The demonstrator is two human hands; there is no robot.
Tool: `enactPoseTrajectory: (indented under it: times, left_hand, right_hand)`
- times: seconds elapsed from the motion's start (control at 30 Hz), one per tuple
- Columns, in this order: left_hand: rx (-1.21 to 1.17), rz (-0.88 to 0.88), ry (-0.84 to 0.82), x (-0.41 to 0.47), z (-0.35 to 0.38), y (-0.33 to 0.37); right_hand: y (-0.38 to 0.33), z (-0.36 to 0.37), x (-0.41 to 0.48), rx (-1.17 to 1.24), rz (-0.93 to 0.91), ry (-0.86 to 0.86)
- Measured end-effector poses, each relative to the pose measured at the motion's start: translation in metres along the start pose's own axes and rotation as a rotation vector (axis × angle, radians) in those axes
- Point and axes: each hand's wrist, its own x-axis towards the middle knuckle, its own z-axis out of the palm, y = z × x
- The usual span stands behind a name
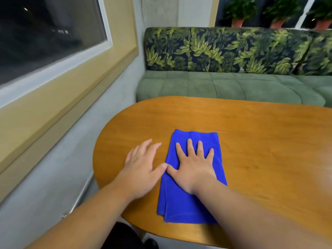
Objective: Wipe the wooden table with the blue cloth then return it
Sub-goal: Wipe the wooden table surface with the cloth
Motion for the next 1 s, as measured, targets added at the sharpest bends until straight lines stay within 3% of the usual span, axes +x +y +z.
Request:
enactPoseTrajectory:
  times: [0.6,1.0]
  left_hand:
    - [-0.049,-0.258,0.197,0.005,-0.052,-0.154]
    - [-0.167,-0.310,0.182,0.049,-0.056,-0.211]
  right_hand:
    - [-0.151,-0.006,0.077,-0.051,-0.241,-0.040]
    - [-0.202,-0.013,0.167,-0.023,-0.318,-0.031]
